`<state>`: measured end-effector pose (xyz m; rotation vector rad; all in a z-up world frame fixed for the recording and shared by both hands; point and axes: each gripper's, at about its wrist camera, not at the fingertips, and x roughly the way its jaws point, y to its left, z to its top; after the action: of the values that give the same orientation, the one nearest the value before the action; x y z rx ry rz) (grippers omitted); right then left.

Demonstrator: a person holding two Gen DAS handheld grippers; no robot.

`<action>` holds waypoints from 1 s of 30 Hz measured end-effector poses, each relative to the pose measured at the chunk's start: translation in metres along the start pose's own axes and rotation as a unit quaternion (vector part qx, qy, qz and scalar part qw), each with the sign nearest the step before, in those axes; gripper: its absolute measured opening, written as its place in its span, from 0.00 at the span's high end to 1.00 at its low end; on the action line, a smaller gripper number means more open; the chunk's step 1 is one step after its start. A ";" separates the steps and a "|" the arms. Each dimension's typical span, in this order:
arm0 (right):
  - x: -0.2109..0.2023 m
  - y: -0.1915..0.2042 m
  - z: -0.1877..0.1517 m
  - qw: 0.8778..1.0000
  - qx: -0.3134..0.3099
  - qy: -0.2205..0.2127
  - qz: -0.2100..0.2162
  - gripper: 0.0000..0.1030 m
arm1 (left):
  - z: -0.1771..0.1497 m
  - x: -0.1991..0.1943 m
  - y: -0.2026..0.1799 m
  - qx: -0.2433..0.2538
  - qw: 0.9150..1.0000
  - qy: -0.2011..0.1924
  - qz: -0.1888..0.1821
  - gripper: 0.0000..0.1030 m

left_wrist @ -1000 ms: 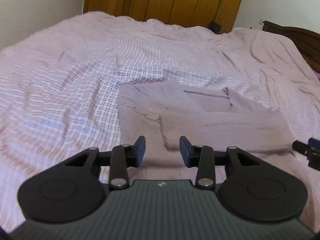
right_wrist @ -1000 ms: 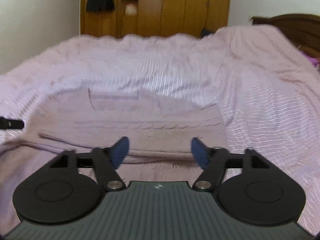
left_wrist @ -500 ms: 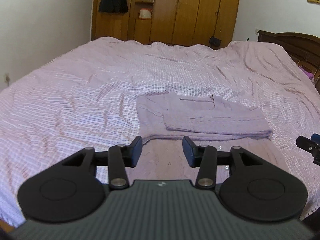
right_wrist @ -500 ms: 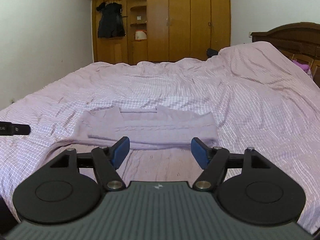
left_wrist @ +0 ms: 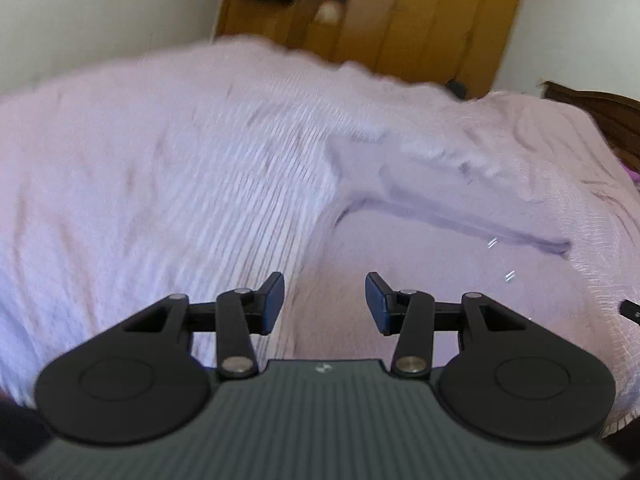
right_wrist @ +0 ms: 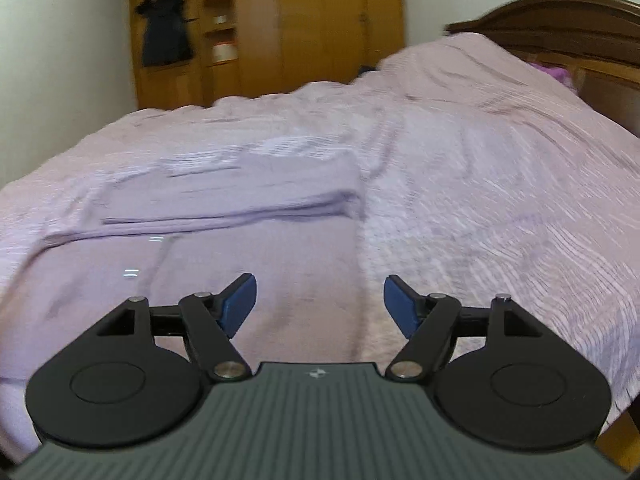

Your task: Fold small clothes

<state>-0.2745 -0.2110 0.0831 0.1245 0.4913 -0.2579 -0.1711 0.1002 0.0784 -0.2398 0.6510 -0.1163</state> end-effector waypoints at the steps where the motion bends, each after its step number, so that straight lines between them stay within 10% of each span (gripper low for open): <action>1: 0.008 -0.006 -0.005 1.000 0.011 -0.003 -0.026 0.24 | -0.005 0.013 0.005 -0.011 1.000 0.023 0.016 0.55; 4: 0.029 -0.025 -0.014 0.997 0.037 0.003 -0.062 0.24 | -0.018 0.034 0.015 -0.023 0.999 0.043 0.015 0.55; 18: 0.042 -0.062 -0.058 0.994 0.102 -0.011 0.047 0.32 | -0.043 0.028 0.010 0.010 0.999 0.019 -0.025 0.54; 23: 0.035 -0.048 -0.056 0.992 0.095 0.011 0.087 0.50 | -0.048 0.022 0.009 0.016 0.997 0.029 -0.064 0.88; 30: 0.031 -0.081 -0.064 0.956 0.265 0.041 0.121 0.76 | -0.054 0.024 0.026 -0.055 0.995 0.036 -0.078 0.88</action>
<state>-0.2996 -0.2838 0.0073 0.7177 0.4739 -0.1379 -0.1843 0.1106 0.0166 -0.3953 0.7101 -0.2405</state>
